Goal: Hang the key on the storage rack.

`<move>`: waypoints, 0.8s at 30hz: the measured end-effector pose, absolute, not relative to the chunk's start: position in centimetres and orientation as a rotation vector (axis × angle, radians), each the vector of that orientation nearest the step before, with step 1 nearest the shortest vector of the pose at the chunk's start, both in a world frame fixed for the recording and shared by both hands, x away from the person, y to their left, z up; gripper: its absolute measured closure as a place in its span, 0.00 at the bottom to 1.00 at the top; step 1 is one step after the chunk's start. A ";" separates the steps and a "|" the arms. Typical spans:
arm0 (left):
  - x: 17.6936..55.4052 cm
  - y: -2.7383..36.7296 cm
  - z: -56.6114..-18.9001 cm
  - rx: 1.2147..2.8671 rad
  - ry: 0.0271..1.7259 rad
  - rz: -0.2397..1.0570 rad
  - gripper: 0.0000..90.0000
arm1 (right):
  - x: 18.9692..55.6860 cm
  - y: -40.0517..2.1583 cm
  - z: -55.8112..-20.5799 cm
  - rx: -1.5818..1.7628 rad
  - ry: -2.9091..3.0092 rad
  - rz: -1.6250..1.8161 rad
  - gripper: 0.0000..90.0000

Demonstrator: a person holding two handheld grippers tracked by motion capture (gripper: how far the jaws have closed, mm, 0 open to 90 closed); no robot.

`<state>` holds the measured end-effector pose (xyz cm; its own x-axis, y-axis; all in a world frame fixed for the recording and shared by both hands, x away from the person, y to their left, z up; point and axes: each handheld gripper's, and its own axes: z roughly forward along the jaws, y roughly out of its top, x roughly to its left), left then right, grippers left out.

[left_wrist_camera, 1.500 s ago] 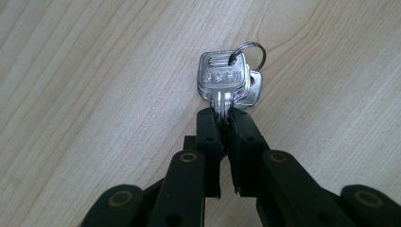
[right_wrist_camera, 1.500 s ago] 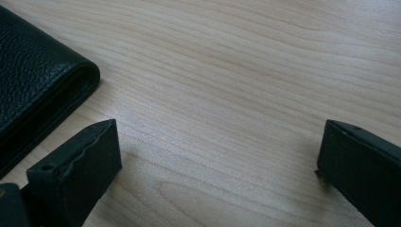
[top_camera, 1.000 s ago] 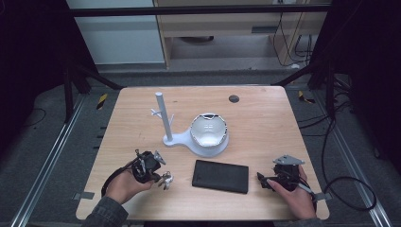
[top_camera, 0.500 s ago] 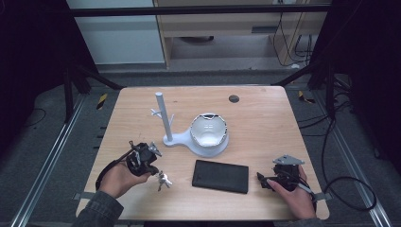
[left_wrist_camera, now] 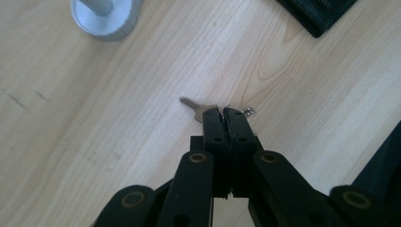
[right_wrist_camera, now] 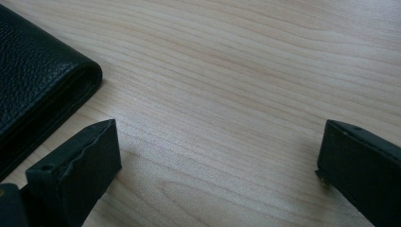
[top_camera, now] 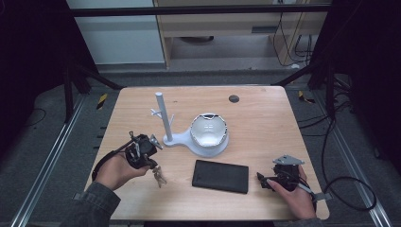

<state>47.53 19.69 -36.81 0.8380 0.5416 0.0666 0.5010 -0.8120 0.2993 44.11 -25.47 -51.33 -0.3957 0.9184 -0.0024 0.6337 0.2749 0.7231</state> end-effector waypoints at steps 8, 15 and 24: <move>48.0 20.0 -32.2 2.752 0.773 0.243 0.98 | 44.1 -25.5 -51.3 1.400 2.128 0.909 0.01; 48.8 20.3 -28.9 2.719 0.772 0.260 0.99 | 44.1 -25.5 -51.3 1.400 2.128 0.907 0.00; 50.2 20.2 -26.3 2.701 0.789 0.270 0.99 | 44.1 -25.4 -51.3 1.403 2.126 0.907 0.00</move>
<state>50.24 20.20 -26.29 0.8300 0.5501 0.0917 0.4908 -0.7987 0.3481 44.11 -25.43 -51.33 -0.3928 0.9196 -0.0018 0.6351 0.2727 0.7227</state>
